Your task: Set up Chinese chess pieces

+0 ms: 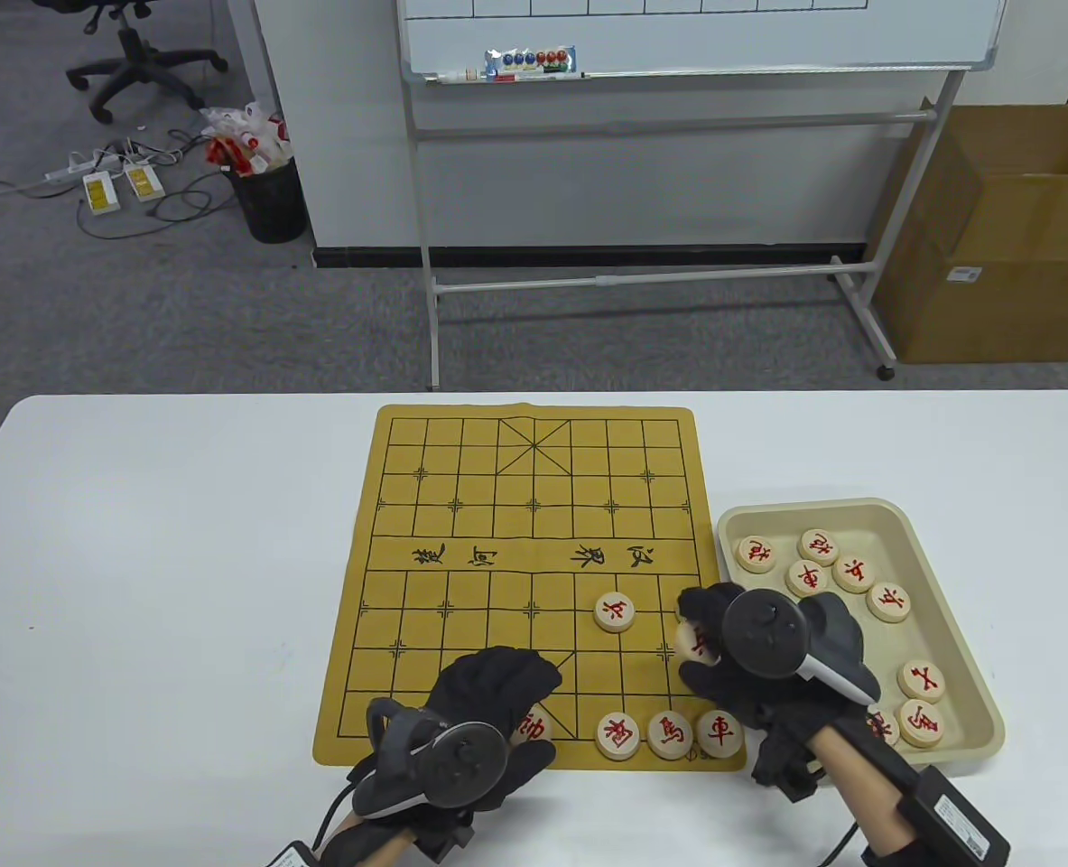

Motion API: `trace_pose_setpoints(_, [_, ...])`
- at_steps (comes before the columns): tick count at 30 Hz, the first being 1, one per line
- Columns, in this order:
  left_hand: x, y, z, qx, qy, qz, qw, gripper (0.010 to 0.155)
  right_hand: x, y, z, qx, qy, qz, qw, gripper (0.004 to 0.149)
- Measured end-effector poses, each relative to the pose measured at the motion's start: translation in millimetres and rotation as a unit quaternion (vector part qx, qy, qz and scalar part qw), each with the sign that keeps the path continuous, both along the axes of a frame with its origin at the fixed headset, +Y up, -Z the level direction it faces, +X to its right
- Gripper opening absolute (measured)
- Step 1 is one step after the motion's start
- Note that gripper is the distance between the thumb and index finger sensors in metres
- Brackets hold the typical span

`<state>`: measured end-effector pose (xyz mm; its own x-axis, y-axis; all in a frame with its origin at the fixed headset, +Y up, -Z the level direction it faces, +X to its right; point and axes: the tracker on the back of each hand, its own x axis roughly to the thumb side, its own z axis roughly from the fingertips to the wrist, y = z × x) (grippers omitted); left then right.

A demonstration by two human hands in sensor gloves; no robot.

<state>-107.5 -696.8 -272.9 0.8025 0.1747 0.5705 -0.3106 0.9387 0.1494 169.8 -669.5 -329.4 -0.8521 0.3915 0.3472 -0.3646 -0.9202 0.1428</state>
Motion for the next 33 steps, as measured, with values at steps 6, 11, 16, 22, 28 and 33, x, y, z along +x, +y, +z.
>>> trace_pose_setpoints(6, [15,-1,13,0.044,-0.028,0.008,0.999,0.074,-37,-19,19,-0.076,0.09,-0.109,0.987,0.077])
trace_pose_setpoints(11, [24,-3,20,0.085,-0.048,-0.003,0.995,0.062,-55,-25,33,-0.131,0.132,-0.157,0.97,0.088])
trace_pose_setpoints(16, [24,-3,21,0.112,-0.055,0.011,0.992,0.053,-54,-28,34,-0.135,0.136,-0.166,0.967,0.087])
trace_pose_setpoints(22, [-1,16,1,0.108,0.002,0.04,0.993,0.051,-50,-19,44,-0.002,0.088,-0.079,0.993,0.086])
trace_pose_setpoints(28, [-58,31,-46,0.072,0.125,0.011,0.989,0.054,-43,-7,56,0.085,0.067,-0.023,0.994,0.085])
trace_pose_setpoints(33, [-97,20,-95,0.066,0.24,-0.121,0.961,0.054,-38,-4,57,0.094,0.061,-0.017,0.994,0.083])
